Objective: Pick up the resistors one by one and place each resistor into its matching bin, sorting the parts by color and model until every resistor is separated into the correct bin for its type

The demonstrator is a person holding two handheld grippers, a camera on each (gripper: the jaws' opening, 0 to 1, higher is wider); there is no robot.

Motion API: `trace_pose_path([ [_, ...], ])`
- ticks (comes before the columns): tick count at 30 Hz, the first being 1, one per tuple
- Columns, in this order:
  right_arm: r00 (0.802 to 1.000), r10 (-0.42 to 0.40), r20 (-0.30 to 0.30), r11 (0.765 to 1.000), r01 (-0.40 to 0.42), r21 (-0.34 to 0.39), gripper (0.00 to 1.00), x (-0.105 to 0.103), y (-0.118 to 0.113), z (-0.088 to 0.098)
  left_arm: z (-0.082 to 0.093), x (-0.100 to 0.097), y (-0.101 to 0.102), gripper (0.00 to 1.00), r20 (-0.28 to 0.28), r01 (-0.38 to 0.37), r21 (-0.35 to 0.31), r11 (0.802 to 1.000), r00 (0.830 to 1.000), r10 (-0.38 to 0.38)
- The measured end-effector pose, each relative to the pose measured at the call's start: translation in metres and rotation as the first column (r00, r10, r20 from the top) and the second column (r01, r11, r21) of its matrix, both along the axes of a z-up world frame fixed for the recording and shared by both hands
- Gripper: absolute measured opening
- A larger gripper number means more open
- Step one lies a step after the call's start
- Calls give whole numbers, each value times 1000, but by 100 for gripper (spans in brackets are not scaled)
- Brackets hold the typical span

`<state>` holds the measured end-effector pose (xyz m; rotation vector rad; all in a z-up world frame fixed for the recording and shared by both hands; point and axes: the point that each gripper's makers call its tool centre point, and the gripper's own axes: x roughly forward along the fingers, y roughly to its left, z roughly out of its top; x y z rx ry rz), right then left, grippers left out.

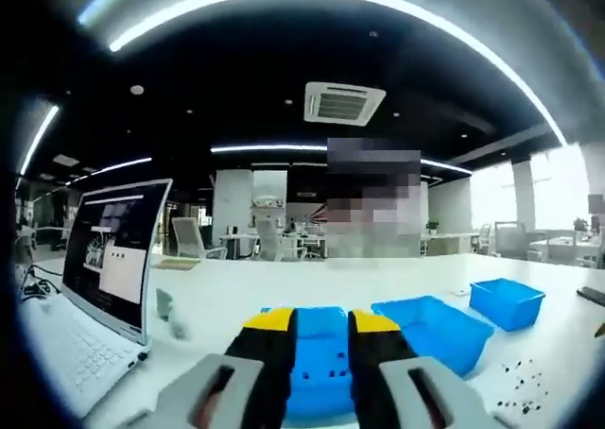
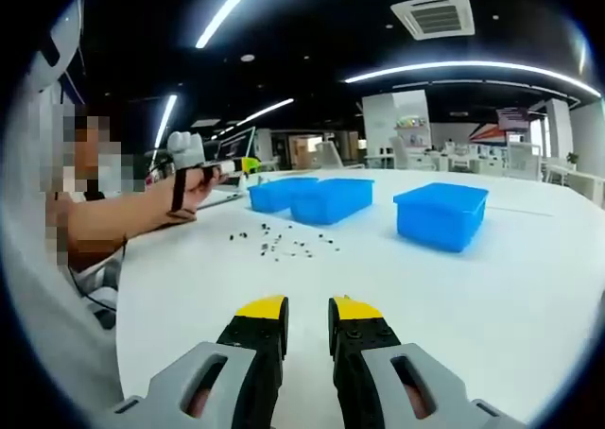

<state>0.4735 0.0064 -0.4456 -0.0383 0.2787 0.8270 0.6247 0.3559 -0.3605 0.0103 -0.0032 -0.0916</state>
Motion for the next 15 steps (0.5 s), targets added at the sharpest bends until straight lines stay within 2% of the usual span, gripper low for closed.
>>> trace_pose_path([
  [5, 1000, 0, 1, 1000, 0, -2, 19, 1, 0, 0, 3, -5, -14, 19, -21, 96, 115, 989, 995, -94],
  [8, 1000, 5, -5, 1000, -5, -4, 19, 2, 3, -2, -1, -8, -25, 19, -45, 166, 133, 977, 986, -162],
  [9, 1000, 8, -7, 1000, -8, -6, 19, 2, 4, -3, -2, -9, -30, 19, -52, 196, 143, 970, 980, -191],
  [12, 1000, 20, -7, 1000, -20, -6, 19, 1, 7, -3, -12, -16, -49, 19, -109, 306, 166, 937, 951, -291],
  [15, 1000, 24, -2, 1000, -24, -5, 19, 2, 8, -1, -22, -22, -65, 19, -151, 384, 175, 906, 920, -361],
])
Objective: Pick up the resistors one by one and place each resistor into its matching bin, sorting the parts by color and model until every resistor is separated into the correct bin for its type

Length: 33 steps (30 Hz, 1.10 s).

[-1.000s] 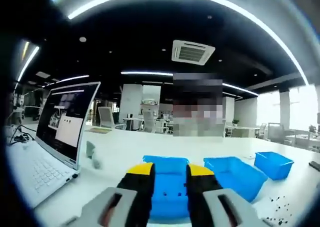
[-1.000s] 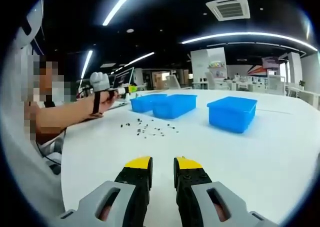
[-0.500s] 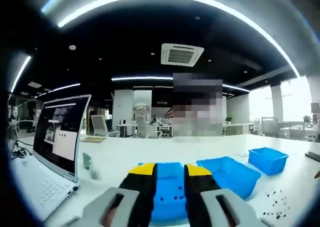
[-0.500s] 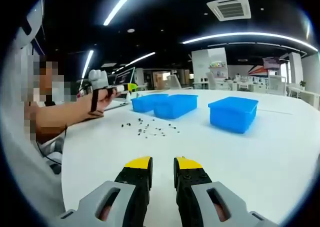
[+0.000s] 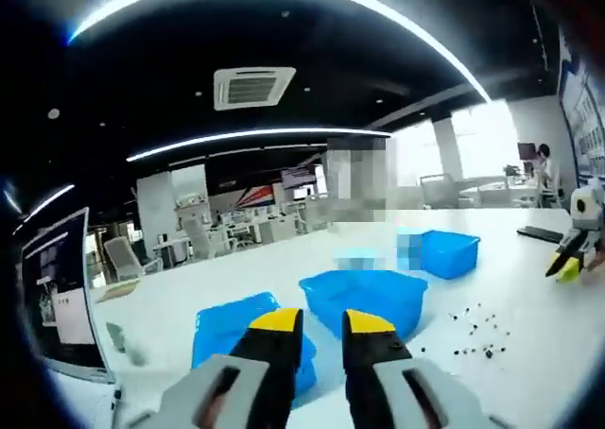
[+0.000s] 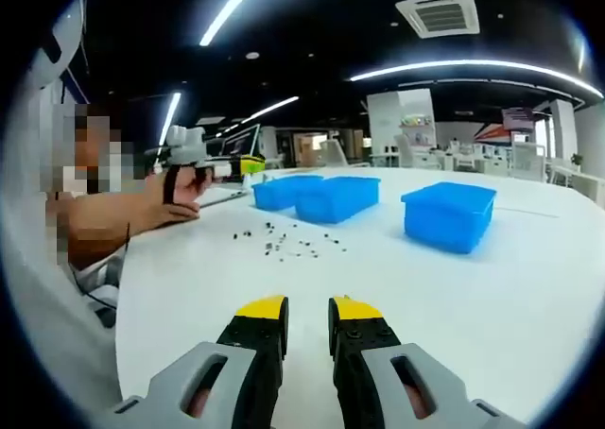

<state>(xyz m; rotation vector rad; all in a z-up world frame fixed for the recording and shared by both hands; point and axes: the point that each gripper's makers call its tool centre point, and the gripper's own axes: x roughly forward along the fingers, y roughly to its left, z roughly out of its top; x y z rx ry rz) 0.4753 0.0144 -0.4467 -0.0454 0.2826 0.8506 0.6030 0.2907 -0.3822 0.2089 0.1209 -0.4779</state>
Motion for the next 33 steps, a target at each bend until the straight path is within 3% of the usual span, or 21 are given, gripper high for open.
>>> trace_pose_path([
  [3, 1000, -6, 2, 1000, 6, 1, 19, 1, -2, 0, -17, -7, -15, 19, -90, 56, -15, 998, 994, -57],
  [6, 1000, -11, 0, 1000, 11, 1, 19, 1, -3, -1, -41, -16, -26, 17, -255, 39, -101, 994, 965, -64],
  [8, 1000, -13, -3, 1000, 13, 2, 19, 0, -4, -2, -55, -21, -34, 17, -314, 41, -136, 990, 946, -82],
  [12, 1000, -19, -10, 1000, 19, 4, 19, -1, -6, -4, -78, -27, -39, 18, -370, 35, -75, 997, 927, -60],
  [25, 1000, -26, -13, 1000, 26, 3, 19, 0, -10, -5, -96, -31, -41, 15, -442, 3, -57, 998, 896, -28],
  [33, 1000, -21, -12, 1000, 21, 4, 19, 1, -7, -3, -95, -28, -38, 7, -431, -7, -65, 998, 902, -21],
])
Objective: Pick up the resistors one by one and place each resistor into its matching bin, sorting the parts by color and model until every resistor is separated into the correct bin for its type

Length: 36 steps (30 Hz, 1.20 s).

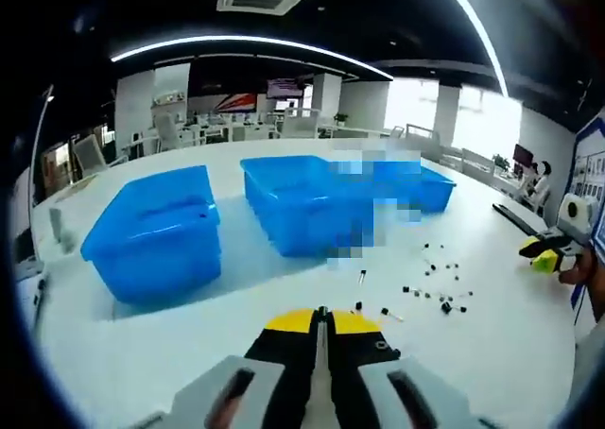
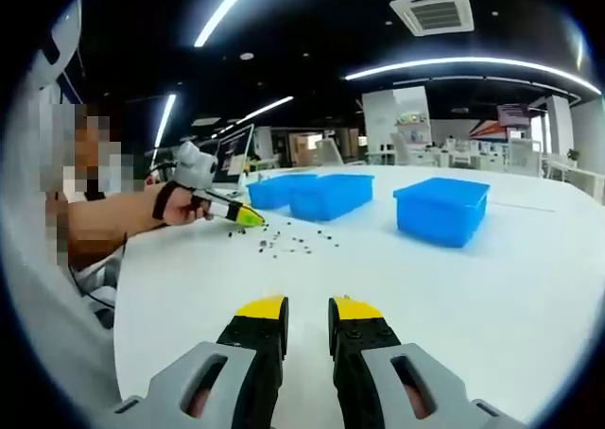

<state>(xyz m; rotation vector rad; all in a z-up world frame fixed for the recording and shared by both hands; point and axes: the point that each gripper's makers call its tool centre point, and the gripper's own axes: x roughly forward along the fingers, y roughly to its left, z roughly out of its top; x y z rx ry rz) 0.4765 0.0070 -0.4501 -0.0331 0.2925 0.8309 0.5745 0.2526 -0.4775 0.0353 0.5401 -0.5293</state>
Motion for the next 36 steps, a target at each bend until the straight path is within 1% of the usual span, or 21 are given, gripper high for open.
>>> trace_pose_path([
  [5, 1000, 7, 2, 1000, -7, -5, 19, -1, 1, 1, 0, -1, -1, 7, 8, 4, -8, 1000, 1000, -4],
  [9, 1000, 6, -1, 1000, -6, -10, 19, 1, 1, 1, 6, -1, -1, 7, 31, 9, -29, 1000, 999, -9],
  [12, 1000, 9, 0, 1000, -9, -10, 19, 2, 2, 1, 15, 1, -1, 7, 66, 7, -57, 998, 998, -4],
  [14, 1000, 13, 2, 1000, -13, -10, 19, 3, 4, 2, 24, 4, 0, 7, 106, 5, -64, 998, 994, 2],
  [17, 1000, 19, 1, 1000, -19, -11, 19, 4, 7, 1, 40, 9, 2, 7, 180, 0, -87, 996, 984, 16],
  [20, 1000, 23, 0, 1000, -23, -11, 19, 4, 8, 1, 57, 15, 9, 7, 261, -23, -119, 993, 964, 54],
  [21, 1000, 23, 0, 1000, -23, -11, 19, 4, 8, 1, 64, 17, 13, 7, 287, -39, -137, 990, 955, 78],
  [22, 1000, 23, -1, 1000, -23, -11, 19, 4, 8, 1, 71, 20, 18, 7, 316, -64, -160, 985, 942, 113],
  [24, 1000, 21, 0, 1000, -21, -10, 19, 5, 7, 1, 77, 23, 25, 7, 340, -93, -179, 979, 928, 150],
  [25, 1000, 19, 0, 1000, -19, -9, 19, 5, 6, 1, 81, 26, 30, 7, 357, -111, -195, 974, 917, 176],
  [26, 1000, 15, -1, 1000, -15, -7, 19, 5, 5, 0, 83, 27, 33, 7, 366, -121, -207, 971, 911, 191],
  [27, 1000, 13, -2, 1000, -13, -7, 19, 5, 4, 0, 88, 30, 38, 7, 379, -140, -226, 964, 899, 219],
  [29, 1000, 9, -3, 1000, -9, -6, 19, 5, 3, 0, 92, 37, 51, 7, 403, -187, -236, 953, 874, 272],
  [30, 1000, 7, -3, 1000, -7, -5, 19, 5, 2, 0, 96, 41, 61, 7, 424, -226, -236, 945, 851, 309],
  [31, 1000, 5, -3, 1000, -5, -6, 19, 5, 1, 0, 97, 43, 66, 7, 431, -244, -234, 941, 841, 326],
  [32, 1000, 3, -3, 1000, -3, -7, 19, 4, 0, 0, 97, 46, 75, 7, 431, -279, -235, 931, 829, 357],
  [33, 1000, 1, -3, 1000, -1, -7, 19, 4, -1, 0, 98, 49, 80, 7, 428, -298, -245, 923, 821, 379],
  [34, 1000, -2, -4, 1000, 2, -5, 19, 4, -2, 0, 99, 52, 83, 7, 429, -301, -259, 918, 816, 388],
  [36, 1000, -7, -6, 1000, 7, -4, 19, 5, -3, -1, 99, 56, 87, 7, 425, -312, -265, 912, 811, 401],
])
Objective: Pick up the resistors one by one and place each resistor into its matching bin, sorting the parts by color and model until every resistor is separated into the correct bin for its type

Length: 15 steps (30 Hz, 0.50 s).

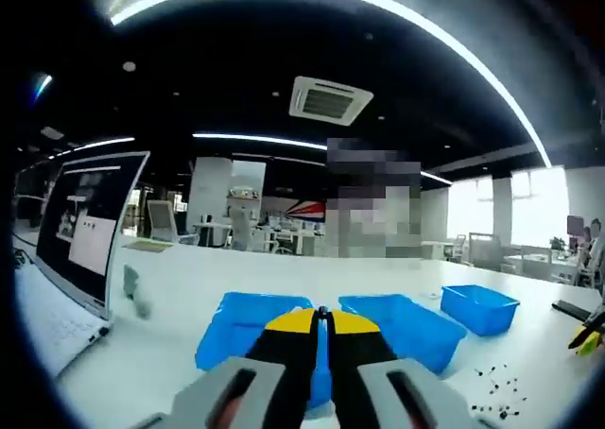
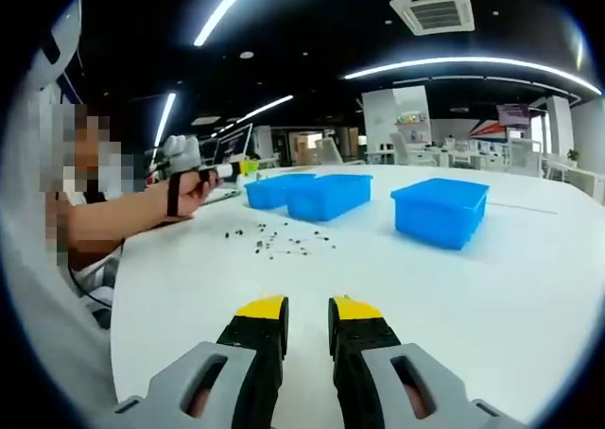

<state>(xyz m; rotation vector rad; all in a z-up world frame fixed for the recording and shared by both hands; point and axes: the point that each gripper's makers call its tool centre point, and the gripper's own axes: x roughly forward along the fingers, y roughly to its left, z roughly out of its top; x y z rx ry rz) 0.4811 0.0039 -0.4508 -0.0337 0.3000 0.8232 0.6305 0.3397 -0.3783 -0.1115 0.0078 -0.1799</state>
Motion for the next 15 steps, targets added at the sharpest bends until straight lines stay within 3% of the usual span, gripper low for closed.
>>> trace_pose_path([
  [12, 1000, -17, 5, 1000, 17, 2, 19, 0, -6, 2, -4, 8, 11, 8, -16, -50, 24, 998, 999, 51],
  [15, 1000, -20, 4, 1000, 20, -3, 19, 0, -6, 2, -8, 11, 18, 15, -46, -73, -1, 997, 996, 73],
])
